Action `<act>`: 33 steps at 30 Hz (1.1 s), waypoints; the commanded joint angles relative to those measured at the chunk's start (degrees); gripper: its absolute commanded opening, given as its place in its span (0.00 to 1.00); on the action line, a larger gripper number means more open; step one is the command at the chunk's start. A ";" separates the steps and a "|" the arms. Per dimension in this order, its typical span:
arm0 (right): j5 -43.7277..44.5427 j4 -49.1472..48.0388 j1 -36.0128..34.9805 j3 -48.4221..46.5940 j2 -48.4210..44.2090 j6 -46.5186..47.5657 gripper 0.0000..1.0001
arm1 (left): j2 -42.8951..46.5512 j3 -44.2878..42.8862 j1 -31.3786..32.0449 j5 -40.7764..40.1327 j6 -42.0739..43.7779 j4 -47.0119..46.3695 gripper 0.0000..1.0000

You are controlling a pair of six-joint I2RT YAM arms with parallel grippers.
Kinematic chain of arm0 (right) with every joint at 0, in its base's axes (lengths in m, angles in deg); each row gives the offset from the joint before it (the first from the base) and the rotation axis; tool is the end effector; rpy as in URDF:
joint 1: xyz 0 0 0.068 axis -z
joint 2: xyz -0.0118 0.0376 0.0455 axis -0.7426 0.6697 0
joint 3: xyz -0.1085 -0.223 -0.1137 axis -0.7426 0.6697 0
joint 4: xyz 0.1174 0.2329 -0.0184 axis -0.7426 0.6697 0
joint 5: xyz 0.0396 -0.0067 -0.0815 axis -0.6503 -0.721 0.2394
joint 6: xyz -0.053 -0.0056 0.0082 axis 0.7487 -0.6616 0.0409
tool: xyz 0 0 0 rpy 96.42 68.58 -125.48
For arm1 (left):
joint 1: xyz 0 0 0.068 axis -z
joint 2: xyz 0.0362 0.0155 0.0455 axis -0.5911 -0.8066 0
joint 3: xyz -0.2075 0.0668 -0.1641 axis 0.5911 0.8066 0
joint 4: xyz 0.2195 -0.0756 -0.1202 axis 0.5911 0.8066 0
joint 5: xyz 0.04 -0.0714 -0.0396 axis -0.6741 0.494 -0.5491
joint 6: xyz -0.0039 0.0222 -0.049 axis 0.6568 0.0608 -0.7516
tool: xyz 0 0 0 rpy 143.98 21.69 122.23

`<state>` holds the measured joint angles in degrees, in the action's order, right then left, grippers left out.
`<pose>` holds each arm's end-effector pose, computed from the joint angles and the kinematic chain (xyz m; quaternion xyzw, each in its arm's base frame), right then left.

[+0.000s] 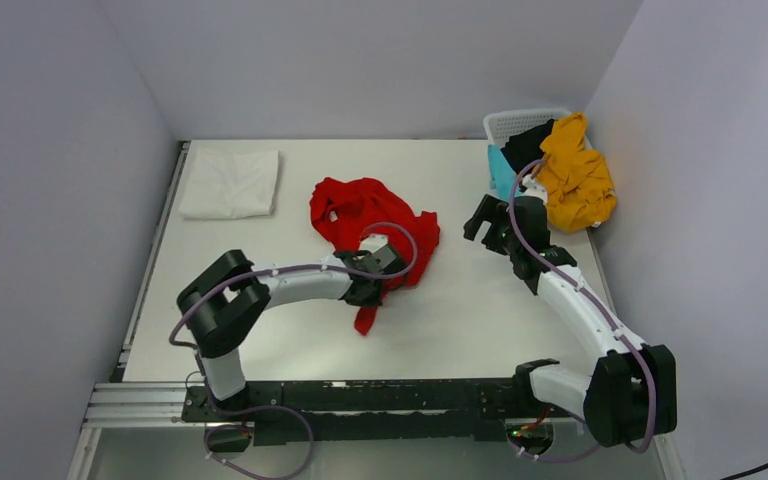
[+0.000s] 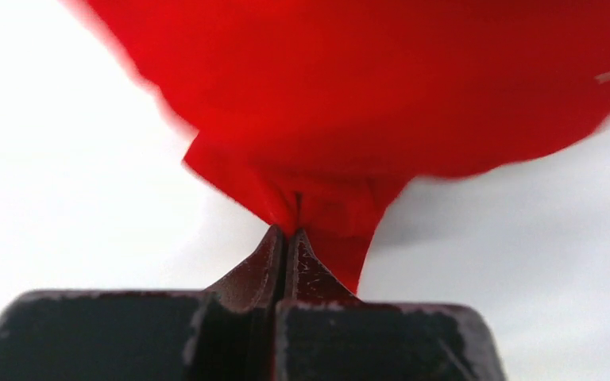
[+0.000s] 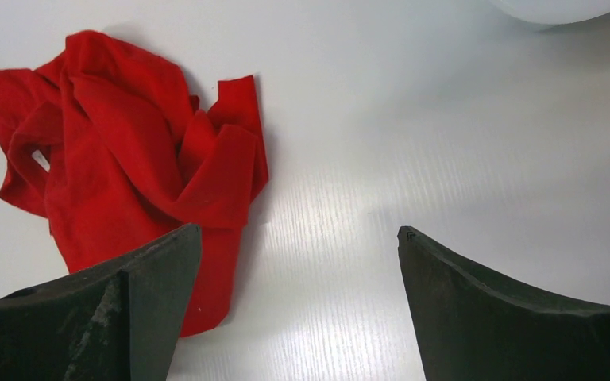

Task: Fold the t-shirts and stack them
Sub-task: Flatten out the tshirt

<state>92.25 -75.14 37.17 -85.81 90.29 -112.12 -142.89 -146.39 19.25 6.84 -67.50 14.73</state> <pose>0.2447 0.0437 0.2544 0.1624 0.8640 0.1303 0.4585 0.2108 -0.2860 0.1630 0.0550 0.9669 -0.0415 0.2458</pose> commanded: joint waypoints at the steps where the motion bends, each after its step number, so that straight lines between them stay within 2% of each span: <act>1: -6.75 -1.02 0.18 -2.03 2.90 2.04 0.93 | 11.70 7.53 -2.71 -12.24 -5.14 9.97 0.00; 4: -11.54 -1.32 -0.43 -3.04 6.07 2.44 0.90 | 22.59 9.86 -7.65 -18.29 -6.58 15.21 0.00; 8: -9.80 -0.10 -5.48 -4.92 10.03 4.00 0.89 | 32.90 11.00 -13.72 -24.56 -9.33 20.77 0.00; 13: -8.02 -0.98 -12.89 -6.81 16.74 2.03 0.88 | 39.93 12.46 -16.37 -23.90 -8.31 19.70 0.00; 19: -7.99 0.35 -17.27 -10.03 25.60 -0.80 0.79 | 41.50 15.01 -16.44 -21.65 -7.13 16.77 0.00; 22: -4.81 0.85 -18.86 -10.82 28.22 -1.80 0.77 | 41.30 15.81 -16.41 -21.05 -7.02 16.18 0.00; 29: 6.69 5.53 -23.55 -17.47 36.15 -1.71 0.66 | 41.72 17.97 -16.43 -19.85 -6.46 13.69 0.00; 31: 7.89 7.29 -25.01 -18.80 37.91 -2.18 0.60 | 42.10 18.39 -16.53 -20.13 -6.48 13.37 0.00; 33: 8.21 8.40 -26.57 -19.11 38.98 -2.88 0.48 | 42.40 18.85 -16.60 -20.57 -6.81 13.45 0.00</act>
<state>95.45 -70.73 13.34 -102.53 127.08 -113.19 -102.02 -128.16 2.94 -13.33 -74.49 30.05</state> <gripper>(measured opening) 0.577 0.017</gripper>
